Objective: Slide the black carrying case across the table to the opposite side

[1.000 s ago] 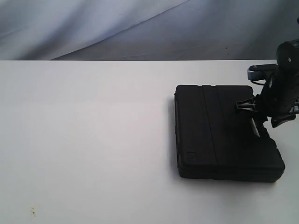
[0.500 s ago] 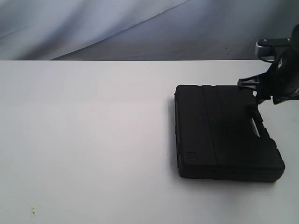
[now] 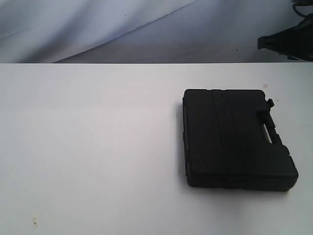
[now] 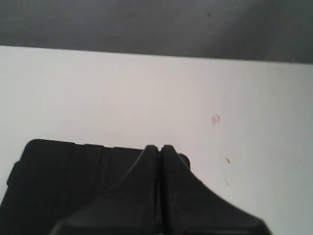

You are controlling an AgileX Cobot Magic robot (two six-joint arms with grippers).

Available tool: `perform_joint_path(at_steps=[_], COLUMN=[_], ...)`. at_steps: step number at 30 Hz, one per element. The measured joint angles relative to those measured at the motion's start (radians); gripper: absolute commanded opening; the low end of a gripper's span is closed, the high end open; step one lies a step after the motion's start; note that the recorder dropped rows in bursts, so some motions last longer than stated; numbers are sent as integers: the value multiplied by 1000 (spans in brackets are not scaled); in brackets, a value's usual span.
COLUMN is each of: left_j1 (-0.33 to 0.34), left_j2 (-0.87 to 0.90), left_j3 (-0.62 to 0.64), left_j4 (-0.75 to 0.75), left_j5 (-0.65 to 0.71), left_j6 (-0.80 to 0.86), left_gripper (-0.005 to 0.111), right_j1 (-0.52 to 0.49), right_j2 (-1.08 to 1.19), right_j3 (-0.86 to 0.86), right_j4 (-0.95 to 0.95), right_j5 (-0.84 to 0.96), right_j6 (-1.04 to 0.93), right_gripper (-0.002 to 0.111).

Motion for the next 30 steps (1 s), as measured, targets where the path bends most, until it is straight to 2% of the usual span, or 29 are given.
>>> perform_joint_path(at_steps=[9,11,22,27,30], left_j1=[0,0,0,0,0], left_j2=[0,0,0,0,0], left_j3=[0,0,0,0,0], left_j4=[0,0,0,0,0], left_j5=[0,0,0,0,0], left_j6=[0,0,0,0,0], left_gripper=[0,0,0,0,0], right_j1=[5,5,5,5,5], right_j2=[-157,-199,-448,-565,-631], right_j3=[273,299,307,307,307], right_j4=[0,0,0,0,61], right_j5=[-516,-556,-505,-394,-338], right_j6=[-92,-96,-106,-210,-313], right_gripper=[0,0,0,0,0])
